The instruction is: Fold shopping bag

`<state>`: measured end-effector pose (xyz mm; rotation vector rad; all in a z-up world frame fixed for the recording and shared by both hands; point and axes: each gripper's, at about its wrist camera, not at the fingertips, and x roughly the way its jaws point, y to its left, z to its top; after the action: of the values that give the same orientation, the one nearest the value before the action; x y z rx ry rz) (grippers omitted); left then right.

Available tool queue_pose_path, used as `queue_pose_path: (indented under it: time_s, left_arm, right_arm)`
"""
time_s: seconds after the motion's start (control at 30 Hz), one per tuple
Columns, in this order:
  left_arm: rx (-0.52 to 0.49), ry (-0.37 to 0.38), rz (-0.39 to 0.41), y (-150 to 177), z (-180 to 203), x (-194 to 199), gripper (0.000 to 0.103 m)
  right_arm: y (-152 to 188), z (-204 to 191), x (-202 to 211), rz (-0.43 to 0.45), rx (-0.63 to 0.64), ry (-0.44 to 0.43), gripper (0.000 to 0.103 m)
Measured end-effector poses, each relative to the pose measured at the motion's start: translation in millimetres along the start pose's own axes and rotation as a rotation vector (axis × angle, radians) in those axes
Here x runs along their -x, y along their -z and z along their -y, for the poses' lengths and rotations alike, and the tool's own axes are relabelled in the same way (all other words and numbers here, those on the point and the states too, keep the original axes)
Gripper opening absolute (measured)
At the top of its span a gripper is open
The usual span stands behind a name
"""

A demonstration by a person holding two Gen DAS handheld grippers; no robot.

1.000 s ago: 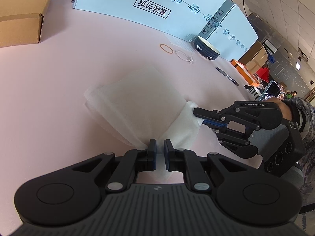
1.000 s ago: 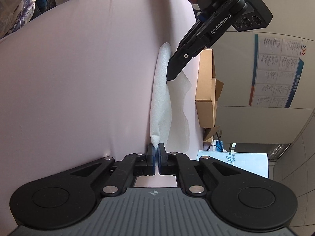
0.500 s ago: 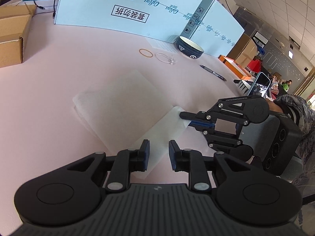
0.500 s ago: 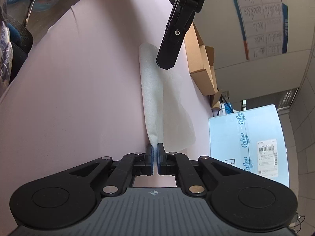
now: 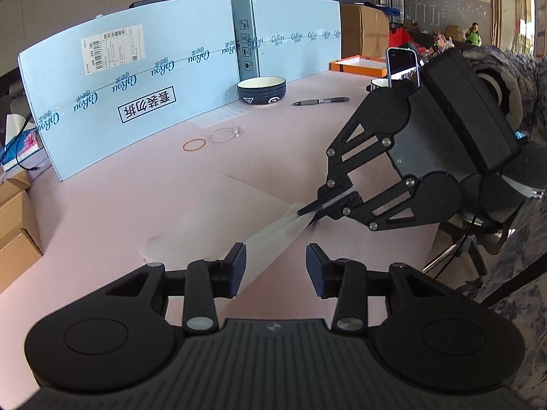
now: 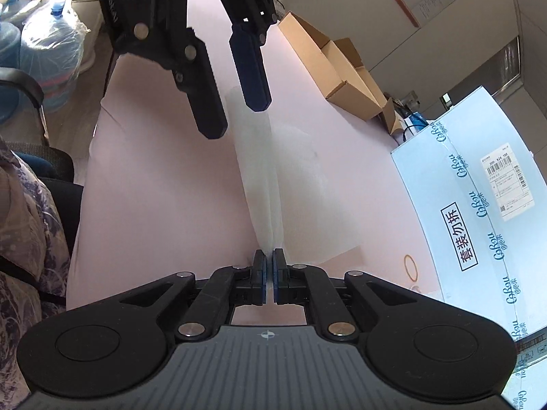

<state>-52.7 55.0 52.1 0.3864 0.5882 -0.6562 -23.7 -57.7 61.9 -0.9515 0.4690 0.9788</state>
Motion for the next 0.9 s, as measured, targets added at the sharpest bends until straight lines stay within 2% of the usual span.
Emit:
queue_pose_path:
  time_s: [0.1,0.23,0.37,0.43,0.47,0.5,0.57,0.67,0.9]
  left_arm:
    - [-0.073,-0.026,-0.012,0,3,-10,0.037]
    - [-0.18,-0.048,-0.073,4,7,-27,0.038]
    - [-0.218,-0.049,-0.121,7,7,-37,0.037]
    - [-0.182,-0.019,-0.146,7,0,-37,0.028]
    - [-0.161,-0.003,-0.158,7,-3,-36,0.018]
    - [-0.132,0.016,-0.172,8,-7,-35,0.012]
    - [-0.075,0.049,-0.192,10,-16,-33,0.007]
    - [0.02,0.108,-0.205,12,-30,-30,0.006]
    - [0.209,0.229,-0.234,16,-59,-36,0.006]
  right_arm:
    - [-1,-5,3,0.003,0.011,-0.004,0.004]
    - [-2,-6,6,0.006,-0.003,-0.022,0.004]
    - [-1,1,6,0.014,-0.064,-0.058,0.004]
    - [1,9,7,0.015,-0.125,-0.093,0.004]
    - [2,13,7,0.017,-0.157,-0.112,0.004]
    - [4,18,7,0.022,-0.193,-0.136,0.004]
    - [7,29,6,0.032,-0.262,-0.184,0.005]
    - [12,45,2,0.04,-0.359,-0.255,0.005]
    - [40,95,-19,0.079,-0.694,-0.491,0.006]
